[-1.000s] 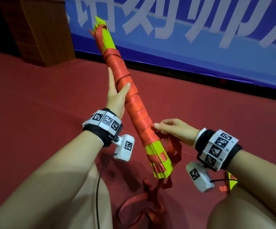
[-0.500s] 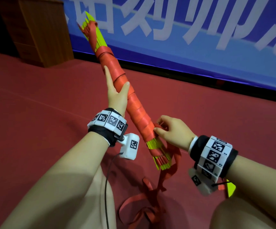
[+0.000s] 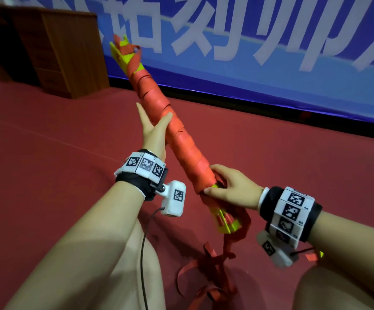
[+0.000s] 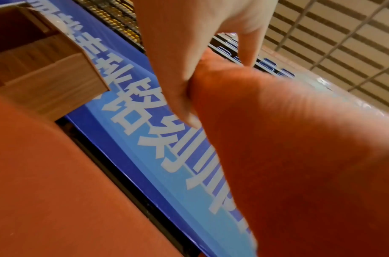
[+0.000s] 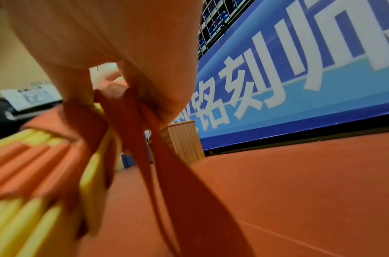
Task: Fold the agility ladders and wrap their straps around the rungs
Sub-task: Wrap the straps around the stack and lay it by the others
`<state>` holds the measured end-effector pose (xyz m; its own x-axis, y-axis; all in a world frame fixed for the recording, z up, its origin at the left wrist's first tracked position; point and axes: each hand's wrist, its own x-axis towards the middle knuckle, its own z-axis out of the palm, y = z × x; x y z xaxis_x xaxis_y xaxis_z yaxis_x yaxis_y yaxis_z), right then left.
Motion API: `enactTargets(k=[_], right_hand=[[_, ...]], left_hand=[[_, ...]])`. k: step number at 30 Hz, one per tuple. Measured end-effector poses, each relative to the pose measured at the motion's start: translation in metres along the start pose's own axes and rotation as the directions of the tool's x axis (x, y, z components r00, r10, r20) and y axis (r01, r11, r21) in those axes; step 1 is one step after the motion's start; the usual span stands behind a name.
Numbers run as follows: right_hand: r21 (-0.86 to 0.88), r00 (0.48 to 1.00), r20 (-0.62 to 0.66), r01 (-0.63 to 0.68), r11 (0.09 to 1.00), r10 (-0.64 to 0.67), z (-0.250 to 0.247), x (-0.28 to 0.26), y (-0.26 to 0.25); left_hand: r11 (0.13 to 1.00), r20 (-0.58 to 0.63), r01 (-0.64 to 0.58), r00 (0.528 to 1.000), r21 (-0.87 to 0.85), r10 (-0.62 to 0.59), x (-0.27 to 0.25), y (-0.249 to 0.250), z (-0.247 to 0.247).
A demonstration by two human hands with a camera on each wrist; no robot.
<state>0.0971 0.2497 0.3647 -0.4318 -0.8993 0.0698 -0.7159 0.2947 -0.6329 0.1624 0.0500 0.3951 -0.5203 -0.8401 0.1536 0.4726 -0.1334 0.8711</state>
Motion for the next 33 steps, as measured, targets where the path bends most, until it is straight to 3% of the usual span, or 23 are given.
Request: enactTargets(k=[4, 7, 14, 20, 24, 27, 29, 31, 33], right_hand=[[0.391, 0.975, 0.191, 0.031, 0.920, -0.114, 0.009, -0.005, -0.009], [0.430, 0.965, 0.219, 0.037, 0.902, -0.144, 0.014, -0.004, -0.013], [0.486, 0.980, 0.143, -0.194, 0.852, 0.141, 0.016, 0.009, -0.003], [0.669, 0.962, 0.211, -0.272, 0.692, 0.174, 0.010, 0.006, -0.003], [0.482, 0.975, 0.130, -0.223, 0.847, 0.182, 0.011, 0.013, 0.004], [0.089, 0.989, -0.041, -0.136, 0.987, 0.140, 0.009, 0.014, 0.009], [-0.106, 0.987, -0.133, -0.110, 0.988, 0.096, 0.010, 0.014, 0.011], [-0.094, 0.981, -0.167, -0.119, 0.988, 0.102, 0.009, 0.014, 0.010], [0.000, 0.980, -0.122, -0.159, 0.987, 0.158, 0.007, 0.014, 0.008]], left_hand=[[0.997, 0.195, -0.038, 0.980, 0.060, 0.026, -0.009, 0.003, -0.009], [0.979, 0.204, -0.132, 0.974, 0.153, 0.099, -0.016, 0.006, -0.012], [0.959, 0.140, -0.198, 0.975, 0.205, 0.172, -0.011, 0.014, -0.022], [0.942, 0.179, -0.234, 0.965, 0.241, 0.194, -0.011, 0.016, -0.024], [0.916, 0.204, -0.288, 0.950, 0.280, 0.236, -0.012, 0.018, -0.021], [0.903, 0.194, -0.317, 0.943, 0.290, 0.270, -0.012, 0.017, -0.020], [0.899, 0.183, -0.325, 0.942, 0.293, 0.281, -0.011, 0.017, -0.020], [0.897, 0.161, -0.323, 0.944, 0.301, 0.287, -0.011, 0.017, -0.020], [0.895, 0.135, -0.323, 0.946, 0.308, 0.295, -0.010, 0.017, -0.020]])
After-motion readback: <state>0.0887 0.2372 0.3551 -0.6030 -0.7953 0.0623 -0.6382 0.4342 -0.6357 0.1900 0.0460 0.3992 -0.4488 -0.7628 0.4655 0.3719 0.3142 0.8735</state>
